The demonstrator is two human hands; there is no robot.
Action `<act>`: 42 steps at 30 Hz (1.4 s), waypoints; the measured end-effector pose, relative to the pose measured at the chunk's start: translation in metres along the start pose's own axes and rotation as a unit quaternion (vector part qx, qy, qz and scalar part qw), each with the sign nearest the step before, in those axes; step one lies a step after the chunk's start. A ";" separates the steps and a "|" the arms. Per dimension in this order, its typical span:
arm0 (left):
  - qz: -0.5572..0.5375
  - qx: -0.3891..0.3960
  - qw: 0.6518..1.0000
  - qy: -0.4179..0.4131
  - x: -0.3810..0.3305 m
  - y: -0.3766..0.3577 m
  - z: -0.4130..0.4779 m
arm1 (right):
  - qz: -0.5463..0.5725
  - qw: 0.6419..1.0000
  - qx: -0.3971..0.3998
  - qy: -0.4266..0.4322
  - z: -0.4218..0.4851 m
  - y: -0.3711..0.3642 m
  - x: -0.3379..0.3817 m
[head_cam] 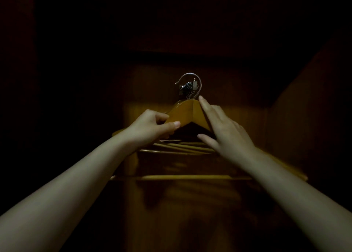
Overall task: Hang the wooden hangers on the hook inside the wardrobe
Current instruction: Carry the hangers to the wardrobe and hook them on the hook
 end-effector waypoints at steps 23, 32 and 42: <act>0.365 0.024 0.927 -0.083 0.013 -0.016 0.096 | 0.063 0.997 -0.026 -0.043 0.082 -0.026 -0.077; 0.388 0.063 0.917 -0.066 0.030 -0.036 0.097 | 0.095 0.994 0.004 -0.052 0.073 -0.061 -0.098; 0.360 0.037 0.932 -0.026 0.056 -0.022 0.075 | 0.102 0.995 0.008 -0.010 0.080 -0.075 -0.071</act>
Point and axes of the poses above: each hand's wrist, its own z-axis towards the middle knuckle, its own y-axis out of the back of the hand, x = y × z, the point moved 9 cm from there along z, towards the middle knuckle, and after that the axes turned 13 degrees about -y, right-handed, at the moved point
